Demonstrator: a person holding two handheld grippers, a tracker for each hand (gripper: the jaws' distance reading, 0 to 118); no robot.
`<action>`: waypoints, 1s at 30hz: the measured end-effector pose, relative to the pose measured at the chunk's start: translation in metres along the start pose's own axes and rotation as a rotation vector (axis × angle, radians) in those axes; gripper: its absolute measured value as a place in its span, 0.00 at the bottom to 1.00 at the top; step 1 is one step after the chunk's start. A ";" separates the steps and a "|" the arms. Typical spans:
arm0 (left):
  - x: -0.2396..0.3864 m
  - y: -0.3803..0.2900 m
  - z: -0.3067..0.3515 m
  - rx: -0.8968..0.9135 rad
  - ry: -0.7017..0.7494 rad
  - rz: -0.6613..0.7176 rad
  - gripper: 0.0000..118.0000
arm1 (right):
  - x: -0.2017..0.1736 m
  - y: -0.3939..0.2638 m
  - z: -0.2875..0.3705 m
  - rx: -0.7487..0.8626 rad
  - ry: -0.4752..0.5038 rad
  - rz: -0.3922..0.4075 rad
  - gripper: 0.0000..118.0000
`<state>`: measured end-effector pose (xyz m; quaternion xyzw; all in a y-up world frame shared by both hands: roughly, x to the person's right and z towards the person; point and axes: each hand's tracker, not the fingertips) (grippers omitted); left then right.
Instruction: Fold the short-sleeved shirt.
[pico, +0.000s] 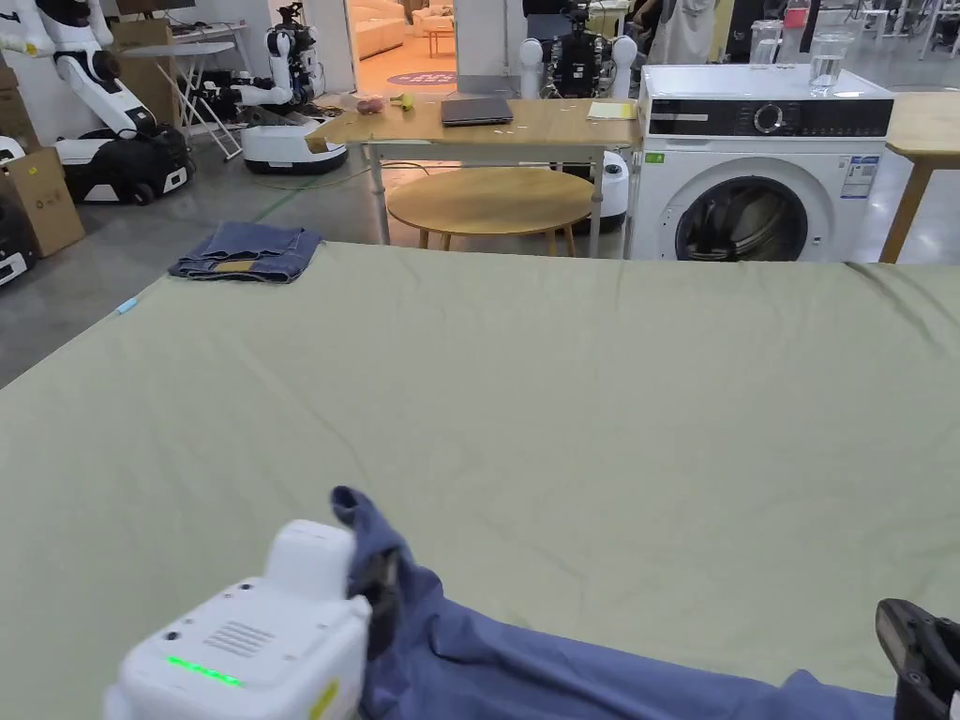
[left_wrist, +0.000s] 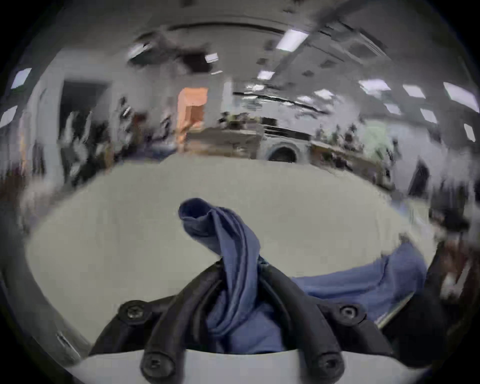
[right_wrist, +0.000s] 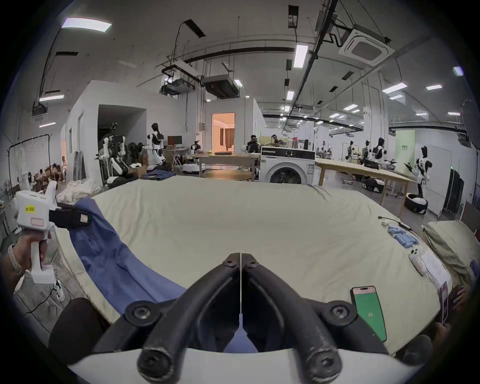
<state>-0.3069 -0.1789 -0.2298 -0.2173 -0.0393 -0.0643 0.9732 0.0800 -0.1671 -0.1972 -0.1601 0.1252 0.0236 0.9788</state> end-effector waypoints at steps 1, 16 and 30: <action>0.027 0.003 -0.001 0.008 -0.029 -0.079 0.05 | 0.001 -0.001 0.001 0.000 -0.002 0.001 0.00; 0.139 -0.010 -0.043 -0.238 -0.298 0.091 0.88 | 0.027 -0.014 0.021 -0.075 -0.051 -0.033 0.00; 0.112 -0.049 -0.087 -0.502 -0.443 0.440 0.01 | 0.035 -0.024 0.025 -0.115 -0.033 -0.082 0.00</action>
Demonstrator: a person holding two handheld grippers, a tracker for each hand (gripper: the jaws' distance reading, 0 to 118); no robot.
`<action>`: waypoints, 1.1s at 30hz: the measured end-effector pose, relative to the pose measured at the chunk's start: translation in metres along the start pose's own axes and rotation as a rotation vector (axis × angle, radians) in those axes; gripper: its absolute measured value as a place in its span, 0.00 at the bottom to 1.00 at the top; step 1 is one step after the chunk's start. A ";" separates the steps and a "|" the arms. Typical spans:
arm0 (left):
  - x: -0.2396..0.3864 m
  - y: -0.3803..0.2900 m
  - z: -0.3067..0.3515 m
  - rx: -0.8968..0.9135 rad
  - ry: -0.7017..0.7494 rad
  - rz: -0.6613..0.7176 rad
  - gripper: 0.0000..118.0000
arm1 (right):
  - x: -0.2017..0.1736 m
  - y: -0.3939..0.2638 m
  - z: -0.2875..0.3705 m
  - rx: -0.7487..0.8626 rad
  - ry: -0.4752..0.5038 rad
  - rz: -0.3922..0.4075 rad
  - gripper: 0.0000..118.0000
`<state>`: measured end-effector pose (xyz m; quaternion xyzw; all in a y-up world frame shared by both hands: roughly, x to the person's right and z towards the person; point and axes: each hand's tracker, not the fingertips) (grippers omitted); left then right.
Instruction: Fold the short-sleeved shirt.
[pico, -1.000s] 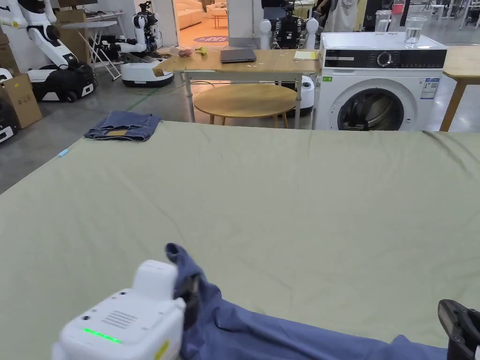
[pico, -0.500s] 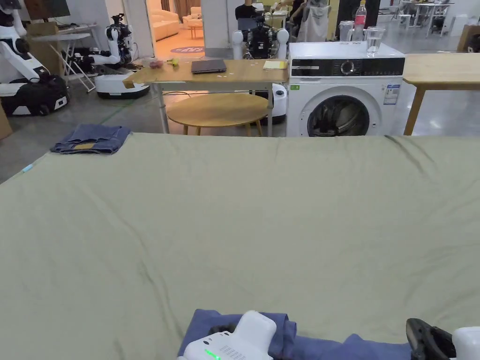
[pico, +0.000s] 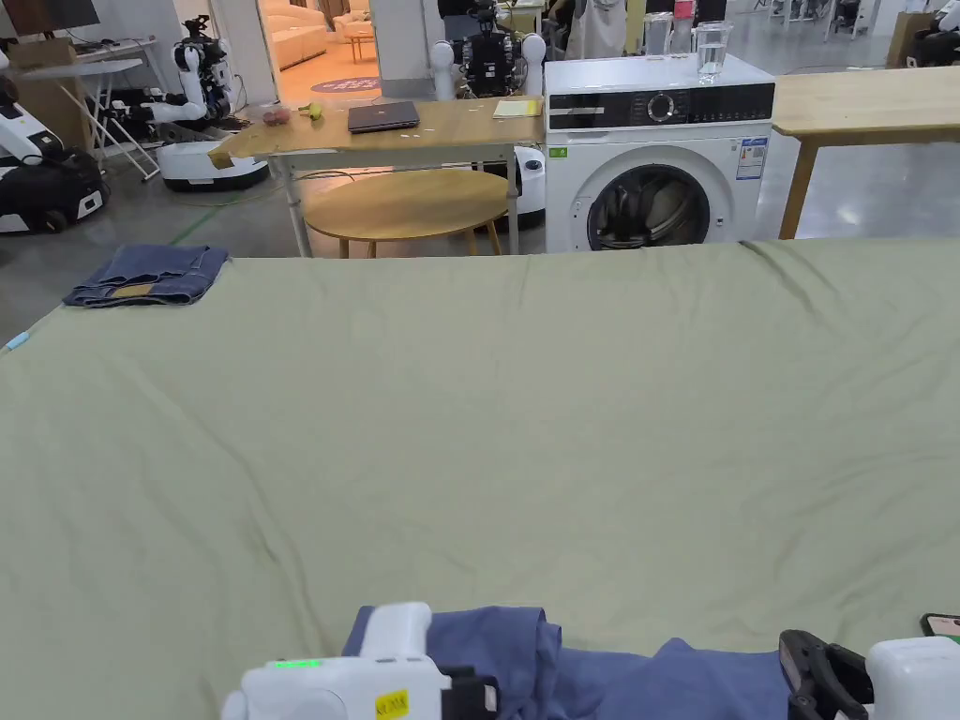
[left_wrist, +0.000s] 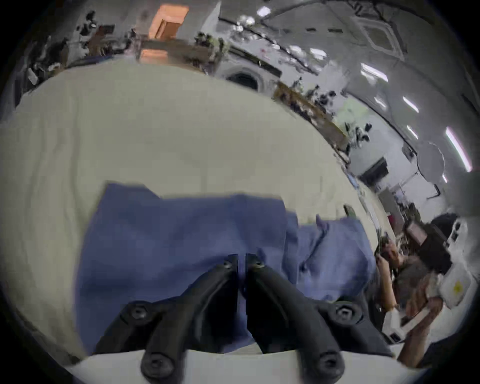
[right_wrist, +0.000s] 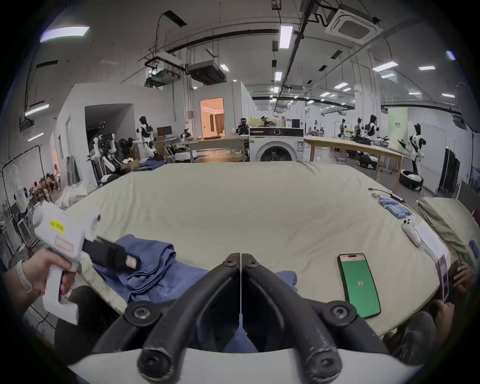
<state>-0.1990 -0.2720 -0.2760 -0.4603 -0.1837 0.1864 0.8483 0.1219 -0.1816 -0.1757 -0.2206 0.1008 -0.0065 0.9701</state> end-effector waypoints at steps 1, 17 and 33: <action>0.008 -0.006 -0.008 -0.011 -0.042 -0.004 0.01 | 0.001 0.000 0.000 -0.002 0.000 -0.003 0.00; -0.077 -0.007 0.075 0.274 -0.028 0.200 0.21 | -0.021 0.003 -0.011 -0.024 0.035 0.045 0.00; -0.113 -0.033 0.019 0.242 -0.314 0.742 0.08 | -0.034 0.012 -0.013 -0.028 0.053 0.057 0.00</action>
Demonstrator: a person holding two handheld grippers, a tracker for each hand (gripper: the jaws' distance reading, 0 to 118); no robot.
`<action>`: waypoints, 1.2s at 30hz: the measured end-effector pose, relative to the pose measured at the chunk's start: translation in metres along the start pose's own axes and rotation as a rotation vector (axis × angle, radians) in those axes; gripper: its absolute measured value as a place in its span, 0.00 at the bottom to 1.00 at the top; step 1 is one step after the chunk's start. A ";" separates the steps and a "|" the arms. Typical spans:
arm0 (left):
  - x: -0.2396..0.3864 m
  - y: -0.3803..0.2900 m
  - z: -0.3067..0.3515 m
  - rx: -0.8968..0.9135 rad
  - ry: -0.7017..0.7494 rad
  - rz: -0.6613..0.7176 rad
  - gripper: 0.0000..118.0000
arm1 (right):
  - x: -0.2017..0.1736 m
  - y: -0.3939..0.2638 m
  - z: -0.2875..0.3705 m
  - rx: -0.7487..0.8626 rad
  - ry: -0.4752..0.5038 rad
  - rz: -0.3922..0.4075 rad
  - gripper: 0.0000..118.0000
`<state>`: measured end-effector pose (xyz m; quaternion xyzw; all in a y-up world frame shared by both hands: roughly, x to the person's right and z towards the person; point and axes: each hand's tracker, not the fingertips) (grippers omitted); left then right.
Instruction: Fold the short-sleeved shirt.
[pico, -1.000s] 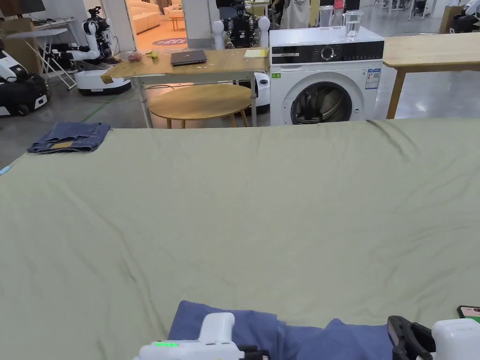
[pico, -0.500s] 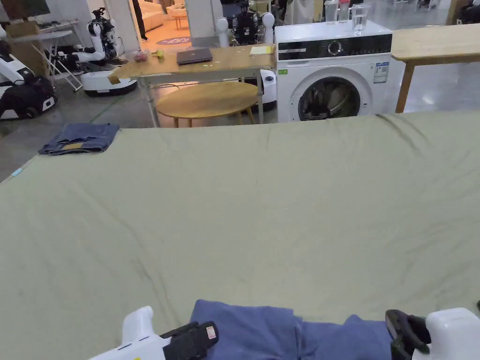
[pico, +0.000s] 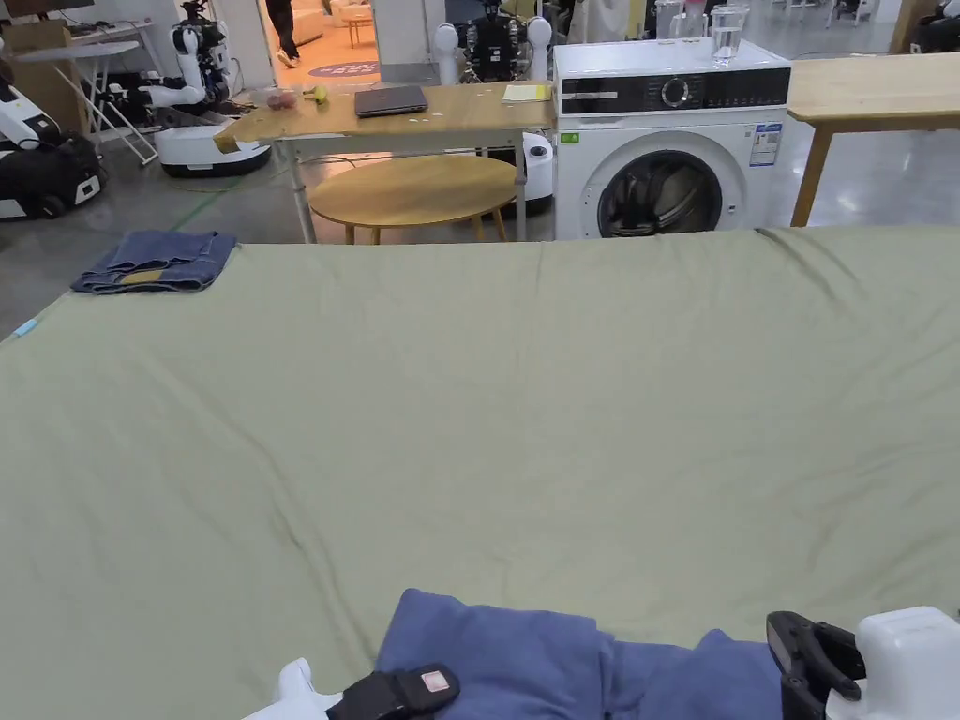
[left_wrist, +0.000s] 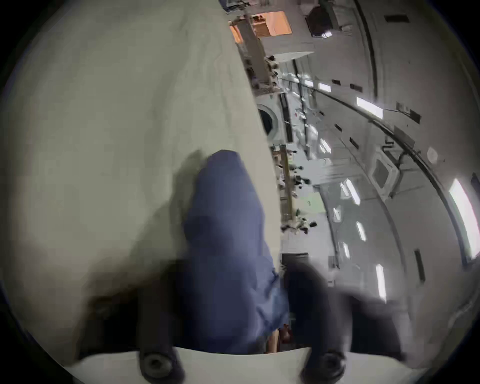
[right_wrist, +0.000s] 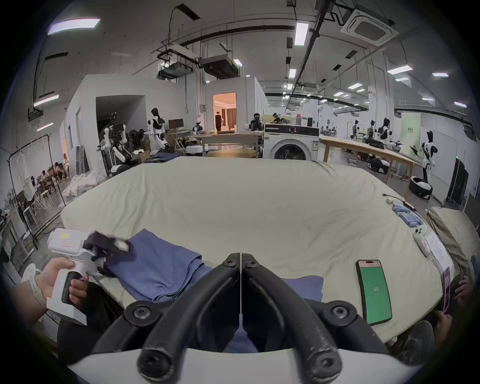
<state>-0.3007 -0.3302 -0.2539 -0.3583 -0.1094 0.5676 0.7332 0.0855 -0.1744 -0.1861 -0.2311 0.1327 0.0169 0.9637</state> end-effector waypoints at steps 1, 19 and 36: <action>-0.001 0.001 0.000 0.007 -0.020 0.001 0.08 | 0.000 0.000 0.001 0.000 -0.002 0.002 0.00; 0.161 -0.055 0.048 0.223 0.369 -1.206 0.07 | 0.013 -0.001 0.009 0.008 -0.033 0.011 0.00; 0.188 -0.155 -0.025 -0.039 0.208 -1.273 0.82 | 0.036 -0.015 0.023 0.006 -0.070 -0.016 0.00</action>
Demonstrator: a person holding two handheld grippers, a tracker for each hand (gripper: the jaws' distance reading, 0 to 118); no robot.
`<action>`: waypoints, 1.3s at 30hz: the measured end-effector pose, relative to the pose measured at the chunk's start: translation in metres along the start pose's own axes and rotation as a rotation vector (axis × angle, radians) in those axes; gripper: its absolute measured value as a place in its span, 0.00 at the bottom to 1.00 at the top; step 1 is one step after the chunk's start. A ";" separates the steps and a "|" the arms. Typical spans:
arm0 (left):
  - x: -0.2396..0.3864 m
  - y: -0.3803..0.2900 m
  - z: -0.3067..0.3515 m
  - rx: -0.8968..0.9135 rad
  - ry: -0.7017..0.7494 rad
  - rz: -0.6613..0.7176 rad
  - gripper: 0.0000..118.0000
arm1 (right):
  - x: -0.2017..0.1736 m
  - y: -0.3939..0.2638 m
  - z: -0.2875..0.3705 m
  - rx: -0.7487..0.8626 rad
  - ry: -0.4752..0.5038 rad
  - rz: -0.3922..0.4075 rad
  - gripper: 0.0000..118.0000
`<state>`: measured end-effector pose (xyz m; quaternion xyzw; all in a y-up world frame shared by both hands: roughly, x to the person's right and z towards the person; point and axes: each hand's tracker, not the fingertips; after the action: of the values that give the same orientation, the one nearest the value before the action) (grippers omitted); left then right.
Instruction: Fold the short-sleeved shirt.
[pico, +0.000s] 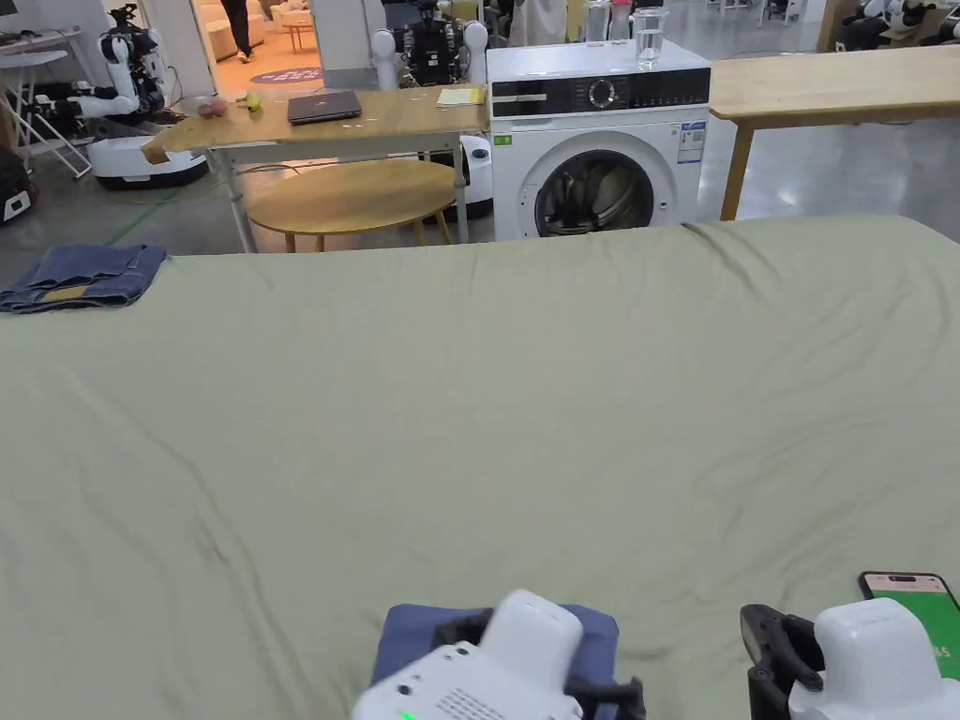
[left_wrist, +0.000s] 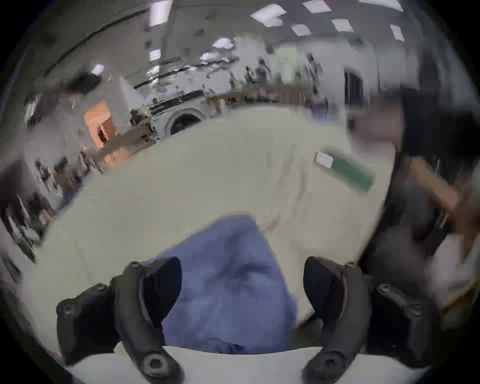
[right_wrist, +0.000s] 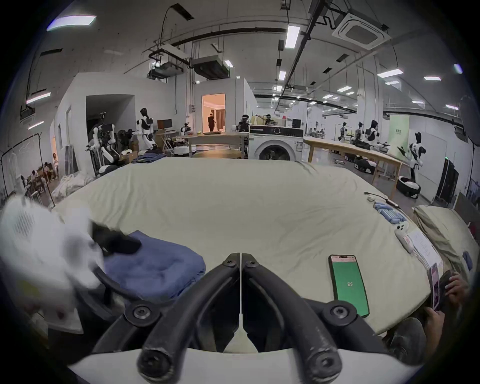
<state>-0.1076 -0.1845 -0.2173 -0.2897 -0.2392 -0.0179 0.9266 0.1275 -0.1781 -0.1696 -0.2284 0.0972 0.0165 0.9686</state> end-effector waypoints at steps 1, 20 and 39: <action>-0.014 0.009 0.009 0.042 -0.048 0.092 0.82 | 0.000 -0.001 -0.001 -0.002 0.001 -0.004 0.00; -0.006 -0.069 -0.067 -0.299 -0.309 0.411 0.06 | -0.015 -0.006 -0.015 -0.076 0.102 -0.029 0.00; -0.192 -0.122 -0.008 -0.138 -0.326 0.942 0.96 | -0.008 -0.065 -0.086 -0.380 0.399 -0.361 0.00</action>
<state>-0.2948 -0.3103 -0.2455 -0.4260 -0.2220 0.4320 0.7633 0.1089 -0.2743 -0.2150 -0.4172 0.2382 -0.1826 0.8579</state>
